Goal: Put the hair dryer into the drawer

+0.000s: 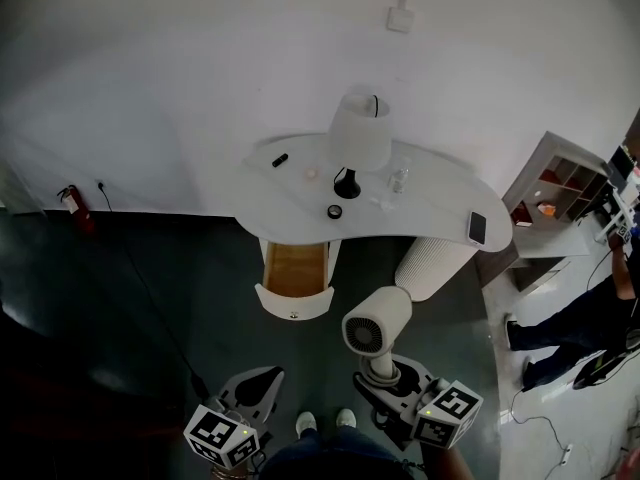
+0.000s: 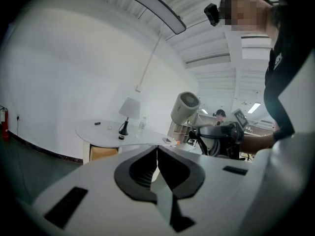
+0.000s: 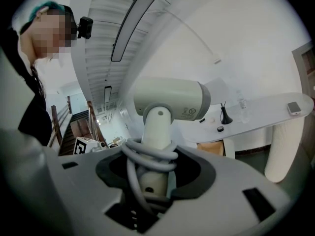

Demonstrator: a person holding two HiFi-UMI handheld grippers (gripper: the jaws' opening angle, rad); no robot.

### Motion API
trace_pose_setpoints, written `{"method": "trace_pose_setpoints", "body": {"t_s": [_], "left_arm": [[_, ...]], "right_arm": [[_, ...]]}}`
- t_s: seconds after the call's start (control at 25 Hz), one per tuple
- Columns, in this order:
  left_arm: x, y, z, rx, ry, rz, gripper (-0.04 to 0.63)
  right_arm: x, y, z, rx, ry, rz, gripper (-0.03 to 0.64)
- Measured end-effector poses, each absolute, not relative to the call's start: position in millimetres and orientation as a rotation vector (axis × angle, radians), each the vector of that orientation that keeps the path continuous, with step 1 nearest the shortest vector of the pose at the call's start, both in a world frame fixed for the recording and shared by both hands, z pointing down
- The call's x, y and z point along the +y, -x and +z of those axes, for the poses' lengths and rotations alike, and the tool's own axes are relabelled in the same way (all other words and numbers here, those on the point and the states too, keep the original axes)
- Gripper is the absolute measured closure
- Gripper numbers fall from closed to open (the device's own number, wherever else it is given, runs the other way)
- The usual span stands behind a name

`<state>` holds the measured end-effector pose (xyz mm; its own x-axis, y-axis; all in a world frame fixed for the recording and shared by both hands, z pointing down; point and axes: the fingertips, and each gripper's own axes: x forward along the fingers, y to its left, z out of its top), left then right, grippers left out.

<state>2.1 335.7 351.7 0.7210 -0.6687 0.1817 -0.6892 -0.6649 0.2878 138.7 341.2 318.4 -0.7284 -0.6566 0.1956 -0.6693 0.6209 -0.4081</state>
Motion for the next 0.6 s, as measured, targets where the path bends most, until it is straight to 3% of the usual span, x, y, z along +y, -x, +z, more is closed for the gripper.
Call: {"method": "trace_pose_setpoints", "body": {"t_s": [0.6], "left_arm": [[303.5, 13.0, 364.6, -1.113, -2.548, 0.087, 0.578]], "right_arm": [[304.1, -136.1, 324.3, -2.791, -1.111, 0.692, 0.393]]}}
